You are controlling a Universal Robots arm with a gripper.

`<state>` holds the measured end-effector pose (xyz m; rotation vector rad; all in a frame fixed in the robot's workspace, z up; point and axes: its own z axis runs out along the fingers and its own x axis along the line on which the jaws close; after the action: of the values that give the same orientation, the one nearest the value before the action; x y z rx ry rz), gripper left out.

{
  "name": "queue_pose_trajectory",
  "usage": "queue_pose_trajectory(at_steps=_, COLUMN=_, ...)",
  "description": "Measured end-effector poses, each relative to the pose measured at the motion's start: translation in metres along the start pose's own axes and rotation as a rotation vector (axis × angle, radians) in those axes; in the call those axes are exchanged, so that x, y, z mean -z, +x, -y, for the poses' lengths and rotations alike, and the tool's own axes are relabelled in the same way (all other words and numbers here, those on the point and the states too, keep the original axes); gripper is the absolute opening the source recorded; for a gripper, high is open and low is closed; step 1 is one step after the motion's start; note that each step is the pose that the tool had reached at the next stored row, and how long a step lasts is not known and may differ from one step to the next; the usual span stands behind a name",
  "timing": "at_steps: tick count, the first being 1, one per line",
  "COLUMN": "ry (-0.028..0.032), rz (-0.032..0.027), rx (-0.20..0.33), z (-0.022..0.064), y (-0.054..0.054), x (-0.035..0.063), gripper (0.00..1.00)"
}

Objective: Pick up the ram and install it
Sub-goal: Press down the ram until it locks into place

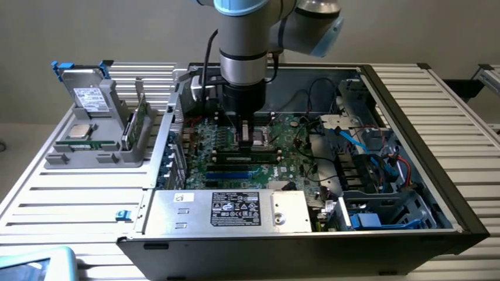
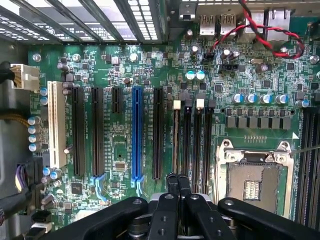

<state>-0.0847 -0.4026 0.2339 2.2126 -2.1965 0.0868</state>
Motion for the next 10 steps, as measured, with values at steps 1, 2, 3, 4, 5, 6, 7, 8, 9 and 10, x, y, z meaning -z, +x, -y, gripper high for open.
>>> queue_pose_trajectory(at_steps=1, ry=-0.0001, rz=-0.0001, rx=0.0, z=-0.0003, y=0.0, x=-0.0005, gripper=0.11)
queue_pose_trajectory(at_steps=2, ry=-0.0001, rz=0.0, rx=0.0, z=-0.0003, y=0.0, x=-0.0011, gripper=0.11)
queue_pose_trajectory(at_steps=3, ry=-0.0004, rz=0.0, rx=0.0, z=-0.0004, y=-0.0001, x=-0.0018, gripper=0.11)
queue_pose_trajectory(at_steps=4, ry=-0.0007, rz=-0.0001, rx=0.0, z=-0.0004, y=-0.0001, x=-0.0024, gripper=0.11)
queue_pose_trajectory(at_steps=5, ry=-0.0012, rz=0.0, rx=0.0, z=-0.0004, y=-0.0002, x=-0.0032, gripper=0.11)
queue_pose_trajectory(at_steps=6, ry=-0.0017, rz=-0.0001, rx=0.0, z=-0.0005, y=-0.0002, x=-0.0039, gripper=0.11)
queue_pose_trajectory(at_steps=7, ry=-0.0022, rz=-0.0002, rx=0.0, z=-0.0005, y=-0.0002, x=-0.0046, gripper=0.11)
queue_pose_trajectory(at_steps=8, ry=-0.003, rz=-0.0004, rx=0.0, z=-0.0005, y=-0.0003, x=-0.0052, gripper=0.11)
queue_pose_trajectory(at_steps=9, ry=-0.0035, rz=-0.0005, rx=0.0, z=-0.0005, y=-0.0003, x=-0.0056, gripper=0.11)
queue_pose_trajectory(at_steps=10, ry=-0.0038, rz=-0.0004, rx=0.0, z=-0.0006, y=-0.0003, x=-0.0061, gripper=0.11)
